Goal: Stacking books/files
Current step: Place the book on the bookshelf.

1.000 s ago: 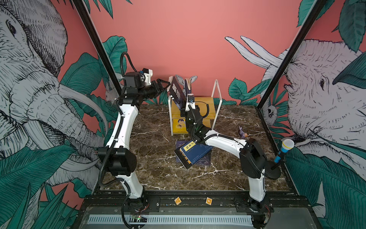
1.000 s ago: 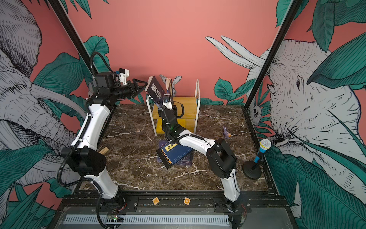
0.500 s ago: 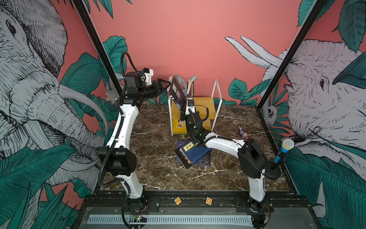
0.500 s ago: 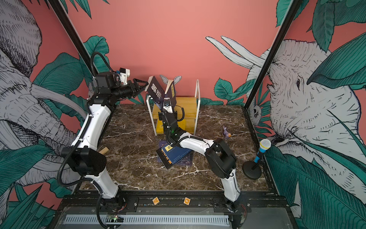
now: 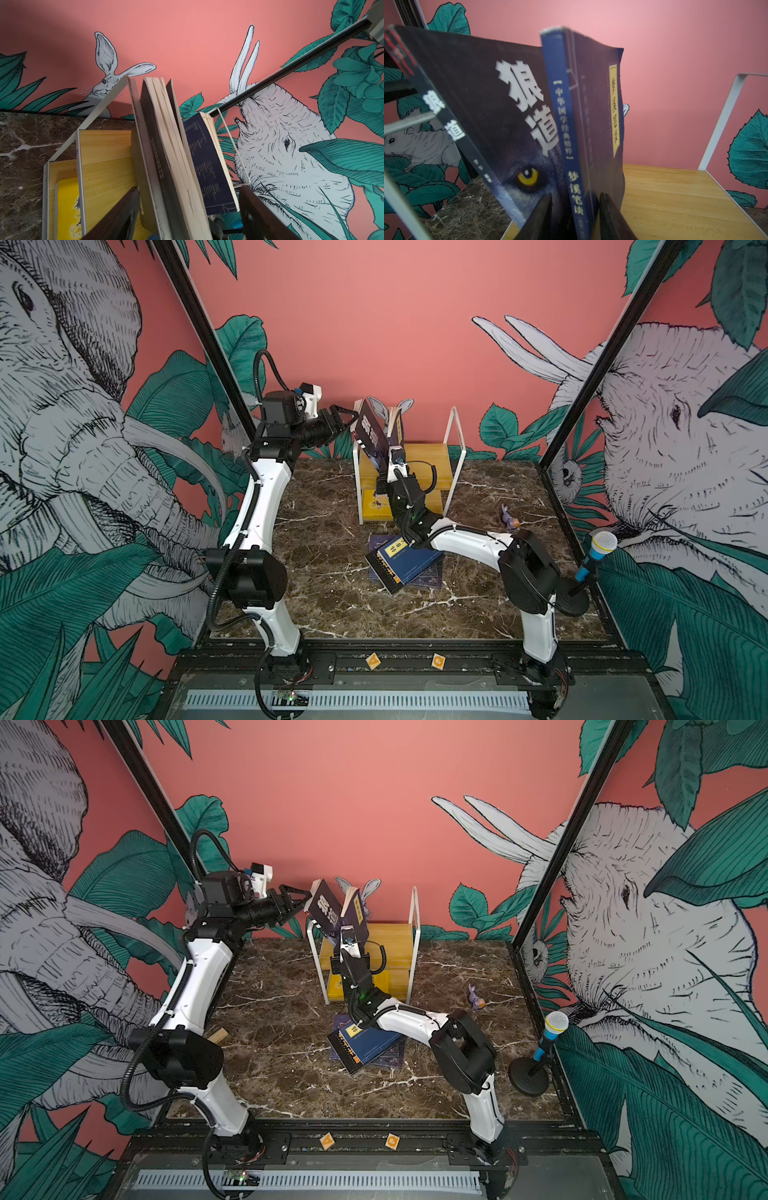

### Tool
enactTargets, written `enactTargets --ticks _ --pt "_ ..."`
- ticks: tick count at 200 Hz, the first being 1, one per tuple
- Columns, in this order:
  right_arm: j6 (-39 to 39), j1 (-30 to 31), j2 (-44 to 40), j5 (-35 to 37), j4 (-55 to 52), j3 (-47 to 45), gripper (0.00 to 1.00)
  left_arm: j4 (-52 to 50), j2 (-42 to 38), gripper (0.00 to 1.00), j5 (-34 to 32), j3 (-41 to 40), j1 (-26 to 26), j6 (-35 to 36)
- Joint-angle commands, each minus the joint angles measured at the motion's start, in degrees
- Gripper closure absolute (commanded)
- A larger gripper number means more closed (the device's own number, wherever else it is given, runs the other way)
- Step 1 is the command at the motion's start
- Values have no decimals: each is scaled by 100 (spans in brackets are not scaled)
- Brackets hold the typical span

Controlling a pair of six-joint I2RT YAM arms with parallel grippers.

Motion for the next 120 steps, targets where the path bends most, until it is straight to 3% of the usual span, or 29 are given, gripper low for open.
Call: enactTargets --ticks 1,120 --pt "-41 -32 -253 -225 48 -12 57 99 -37 24 78 -65 -27 -28" --pt "224 -49 -643 -734 -205 -316 50 71 -66 23 72 -82 -76 19"
